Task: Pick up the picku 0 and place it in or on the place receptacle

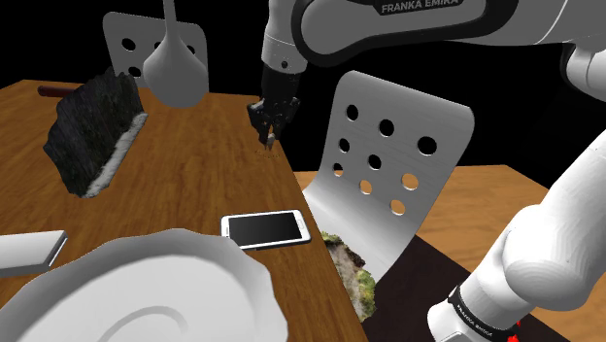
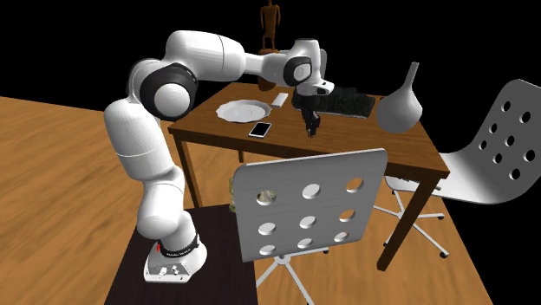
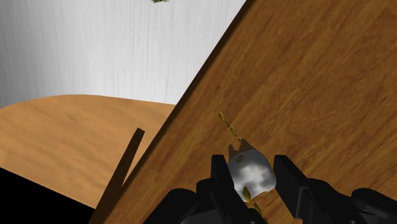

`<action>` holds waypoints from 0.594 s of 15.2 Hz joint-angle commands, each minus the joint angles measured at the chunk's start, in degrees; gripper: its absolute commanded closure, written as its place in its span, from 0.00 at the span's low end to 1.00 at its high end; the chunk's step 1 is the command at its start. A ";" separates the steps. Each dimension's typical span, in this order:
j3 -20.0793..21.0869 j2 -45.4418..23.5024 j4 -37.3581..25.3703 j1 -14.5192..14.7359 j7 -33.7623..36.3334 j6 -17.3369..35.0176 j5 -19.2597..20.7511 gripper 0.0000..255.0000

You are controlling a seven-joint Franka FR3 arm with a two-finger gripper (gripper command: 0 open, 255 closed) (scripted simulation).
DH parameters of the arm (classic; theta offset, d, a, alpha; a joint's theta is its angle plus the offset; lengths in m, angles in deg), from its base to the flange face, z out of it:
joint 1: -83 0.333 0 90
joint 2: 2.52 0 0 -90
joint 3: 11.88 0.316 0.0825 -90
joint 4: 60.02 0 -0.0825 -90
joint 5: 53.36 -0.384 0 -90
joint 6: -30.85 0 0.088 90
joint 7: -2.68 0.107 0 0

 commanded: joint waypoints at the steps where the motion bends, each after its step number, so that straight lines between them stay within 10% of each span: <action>1: -0.01 -0.01 0.00 0.00 0.00 -0.01 0.01 1.00; 9: 0.01 0.02 -5.33 0.01 -0.42 -5.36 -0.15 1.00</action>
